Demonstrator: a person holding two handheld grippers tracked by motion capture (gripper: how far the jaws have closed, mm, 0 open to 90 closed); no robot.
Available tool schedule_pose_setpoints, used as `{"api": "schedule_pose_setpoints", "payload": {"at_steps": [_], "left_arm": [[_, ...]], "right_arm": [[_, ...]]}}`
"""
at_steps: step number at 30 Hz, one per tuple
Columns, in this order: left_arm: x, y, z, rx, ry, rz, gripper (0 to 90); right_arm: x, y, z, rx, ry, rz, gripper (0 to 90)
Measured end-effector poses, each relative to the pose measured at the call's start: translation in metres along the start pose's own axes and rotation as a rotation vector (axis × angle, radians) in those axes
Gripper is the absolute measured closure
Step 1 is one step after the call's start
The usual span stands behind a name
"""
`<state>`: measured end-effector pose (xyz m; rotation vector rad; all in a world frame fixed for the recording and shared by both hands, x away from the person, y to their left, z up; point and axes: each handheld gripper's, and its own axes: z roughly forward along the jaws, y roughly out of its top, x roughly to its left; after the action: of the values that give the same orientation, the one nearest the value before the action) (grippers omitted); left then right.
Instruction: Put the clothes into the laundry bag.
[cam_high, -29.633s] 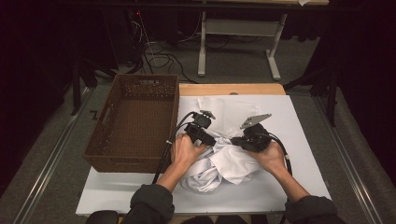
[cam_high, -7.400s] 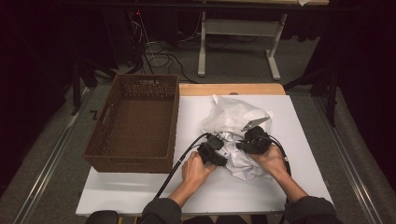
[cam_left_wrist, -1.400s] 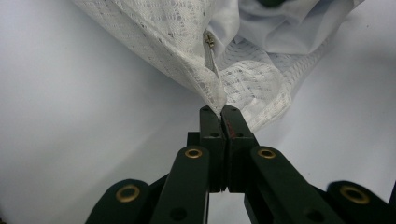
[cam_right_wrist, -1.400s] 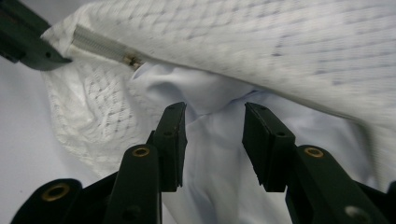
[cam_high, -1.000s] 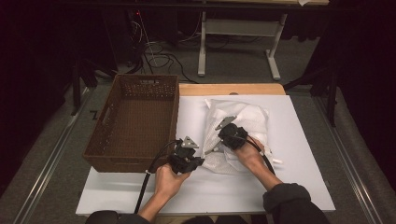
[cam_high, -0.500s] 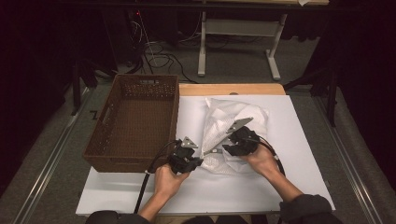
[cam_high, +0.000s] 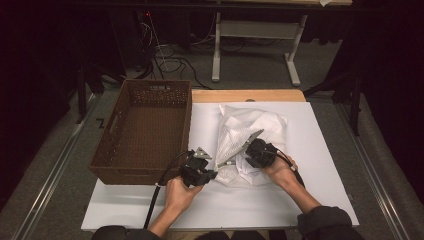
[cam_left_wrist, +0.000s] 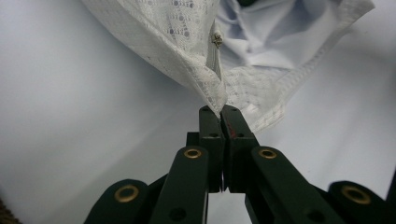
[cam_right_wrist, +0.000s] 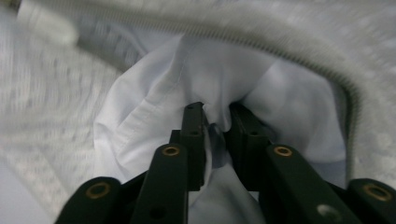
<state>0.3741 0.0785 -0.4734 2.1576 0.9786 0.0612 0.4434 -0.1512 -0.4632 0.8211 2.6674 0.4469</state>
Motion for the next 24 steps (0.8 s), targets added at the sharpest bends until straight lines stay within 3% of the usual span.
{"api": "schedule_pose_setpoints", "payload": {"at_steps": [4, 8, 11, 17, 24], "left_arm": [[-0.005, 0.001, -0.002, 0.004, 0.010, 0.023, 88.3], [-0.003, 0.001, -0.002, 0.008, 0.020, 0.022, 88.4], [-0.001, 0.000, -0.004, 0.004, 0.021, 0.014, 88.3], [0.000, -0.001, -0.001, 0.014, 0.030, 0.013, 87.4], [-0.001, -0.002, 0.004, 0.032, 0.035, 0.019, 87.1]], "right_arm": [[-0.006, 0.013, 0.002, -0.064, -0.050, 0.040, 82.6], [-0.013, 0.023, 0.014, -0.075, -0.086, 0.104, 83.0], [-0.013, 0.025, 0.019, -0.073, -0.089, 0.105, 80.2], [-0.007, 0.016, -0.004, -0.106, -0.016, 0.079, 62.5], [-0.006, -0.006, -0.041, -0.132, 0.054, 0.071, 51.9]]}}
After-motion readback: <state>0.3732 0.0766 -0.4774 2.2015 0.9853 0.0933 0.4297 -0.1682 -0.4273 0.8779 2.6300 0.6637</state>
